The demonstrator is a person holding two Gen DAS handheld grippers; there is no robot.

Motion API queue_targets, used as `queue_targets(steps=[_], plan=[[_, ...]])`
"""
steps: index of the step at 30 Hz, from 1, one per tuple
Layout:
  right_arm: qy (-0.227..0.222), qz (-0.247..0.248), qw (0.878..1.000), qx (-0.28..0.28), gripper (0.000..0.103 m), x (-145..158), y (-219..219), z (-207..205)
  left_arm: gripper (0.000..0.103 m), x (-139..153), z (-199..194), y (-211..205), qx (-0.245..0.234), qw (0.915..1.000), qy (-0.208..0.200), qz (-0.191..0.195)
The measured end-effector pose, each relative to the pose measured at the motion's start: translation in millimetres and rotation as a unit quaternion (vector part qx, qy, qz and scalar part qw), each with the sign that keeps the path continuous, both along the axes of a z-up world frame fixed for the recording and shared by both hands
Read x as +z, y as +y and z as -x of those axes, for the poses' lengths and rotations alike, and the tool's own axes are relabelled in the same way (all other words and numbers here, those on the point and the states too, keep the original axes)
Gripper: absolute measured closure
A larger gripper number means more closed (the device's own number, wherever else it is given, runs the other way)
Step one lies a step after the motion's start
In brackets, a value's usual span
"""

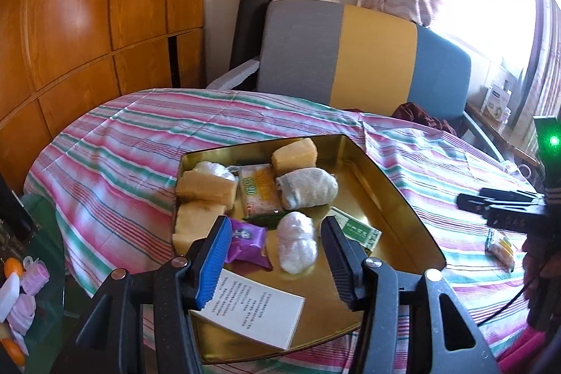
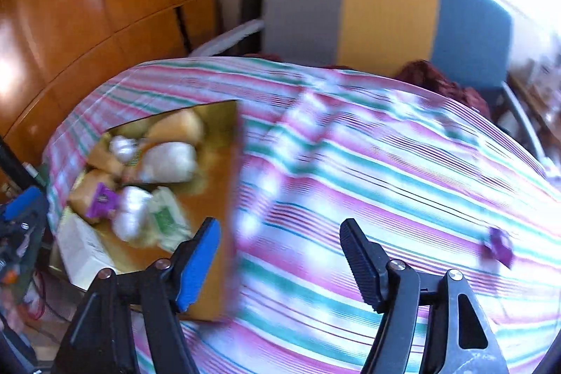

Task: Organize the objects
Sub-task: 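Move both grippers back toward the purple and WEIDAN packets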

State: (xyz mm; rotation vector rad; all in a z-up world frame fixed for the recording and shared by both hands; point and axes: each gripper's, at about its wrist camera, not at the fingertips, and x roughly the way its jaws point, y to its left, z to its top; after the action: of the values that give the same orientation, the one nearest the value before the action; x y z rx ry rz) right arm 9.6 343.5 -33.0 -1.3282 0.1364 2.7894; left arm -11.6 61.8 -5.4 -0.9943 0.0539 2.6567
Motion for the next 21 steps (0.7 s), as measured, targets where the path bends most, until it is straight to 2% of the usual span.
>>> queue_targets(steps=[5,12,16,21], plan=[[-0.023,0.003,0.998,-0.062,0.027,-5.2,73.2,-25.3,0.049,1.2,-3.7,18.6,-0.026,0.9996,0.001,0.006],[-0.088,0.011,0.990,-0.114,0.017,-18.9,166.4,-63.7,0.049,-0.9,-7.9,46.3,-0.063,0.9980,-0.004,0.010],[-0.132,0.002,0.986,-0.104,0.014,-35.7,195.9,-76.3,0.049,-4.5,-7.9,61.7,-0.080,0.9966,-0.013,0.016],[-0.161,-0.007,0.986,-0.049,0.010,-53.6,188.1,-76.6,0.049,-4.1,-9.9,82.2,-0.102,0.9943,-0.016,0.023]])
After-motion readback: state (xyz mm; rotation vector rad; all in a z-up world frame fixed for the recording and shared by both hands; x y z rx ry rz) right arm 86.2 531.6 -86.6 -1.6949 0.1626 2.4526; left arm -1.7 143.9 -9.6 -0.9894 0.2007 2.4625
